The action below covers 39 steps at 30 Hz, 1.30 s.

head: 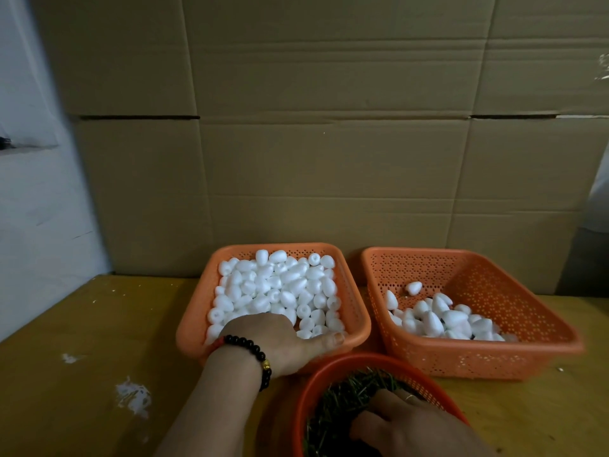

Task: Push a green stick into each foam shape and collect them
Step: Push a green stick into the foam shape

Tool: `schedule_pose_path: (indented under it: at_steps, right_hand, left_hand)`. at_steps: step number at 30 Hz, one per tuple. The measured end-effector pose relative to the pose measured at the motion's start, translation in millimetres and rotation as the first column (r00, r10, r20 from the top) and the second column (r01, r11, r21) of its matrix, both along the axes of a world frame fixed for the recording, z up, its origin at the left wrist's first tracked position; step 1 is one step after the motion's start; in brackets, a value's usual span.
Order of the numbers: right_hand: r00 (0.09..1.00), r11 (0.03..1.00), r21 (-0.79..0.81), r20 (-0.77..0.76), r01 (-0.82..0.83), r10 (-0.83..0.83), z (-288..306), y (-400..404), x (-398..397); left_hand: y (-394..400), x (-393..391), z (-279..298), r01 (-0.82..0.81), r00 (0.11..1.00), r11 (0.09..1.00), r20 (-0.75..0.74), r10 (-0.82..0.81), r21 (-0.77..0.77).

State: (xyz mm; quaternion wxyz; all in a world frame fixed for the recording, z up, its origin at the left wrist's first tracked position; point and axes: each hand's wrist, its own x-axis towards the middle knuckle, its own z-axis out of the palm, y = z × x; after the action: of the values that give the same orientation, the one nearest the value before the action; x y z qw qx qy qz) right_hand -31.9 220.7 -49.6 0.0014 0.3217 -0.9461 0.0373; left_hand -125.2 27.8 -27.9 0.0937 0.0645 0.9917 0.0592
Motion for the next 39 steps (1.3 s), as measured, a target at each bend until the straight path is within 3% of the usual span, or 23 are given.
schedule_pose_path:
  at_steps: [5,7,12,16,19,23,27,29,33,39]
  right_hand:
    - [0.998,0.999,-0.04,-0.066,0.016,-0.019,3.4,-0.6,3.7]
    - [0.983,0.999,-0.025,-0.181,0.036,-0.04,17.1,-3.1,3.2]
    - [0.987,0.995,0.036,-0.132,0.092,-0.087,24.9,-5.2,2.6]
    - [0.967,0.989,-0.068,-0.211,0.131,-0.142,21.2,-1.1,5.0]
    - [0.941,0.985,-0.131,-0.304,0.112,-0.147,16.5,4.9,1.8]
    - [0.946,0.967,-0.207,-0.257,0.146,-0.197,16.1,4.7,1.6]
    - [0.948,0.979,-0.147,-0.265,0.141,-0.176,24.9,1.6,2.9]
    - [0.937,0.971,-0.165,-0.275,0.173,-0.214,29.5,1.4,5.8]
    - [0.825,0.928,-0.295,-0.448,0.227,-0.344,32.0,0.3,8.9]
    - [0.886,0.868,-0.477,-0.334,0.134,-0.321,23.7,9.1,3.1]
  left_hand:
    - [-4.8,-2.7,-0.2,0.01,0.996,0.999,-0.094,-0.007,0.036]
    - [-7.3,-3.1,0.9,0.002,0.994,0.994,-0.11,0.009,0.106]
    - [-12.6,-3.9,5.1,-0.006,0.987,0.961,-0.156,0.05,0.275]
    - [-17.8,-4.0,9.0,-0.023,0.966,0.925,-0.231,0.118,0.379]
    - [-21.0,-3.0,8.7,-0.031,0.944,0.865,-0.27,0.19,0.501]
    - [-16.4,1.2,14.0,0.028,0.918,0.751,-0.315,0.242,0.66]
    - [-11.7,7.6,19.6,0.069,0.922,0.619,-0.287,0.26,0.782]
    - [-8.7,11.2,22.3,0.089,0.941,0.569,-0.257,0.223,0.818]
    - [-4.4,16.8,25.5,0.134,0.973,0.476,-0.207,0.104,0.869]
    - [-0.7,23.7,31.6,0.108,0.994,0.284,-0.098,-0.051,0.953]
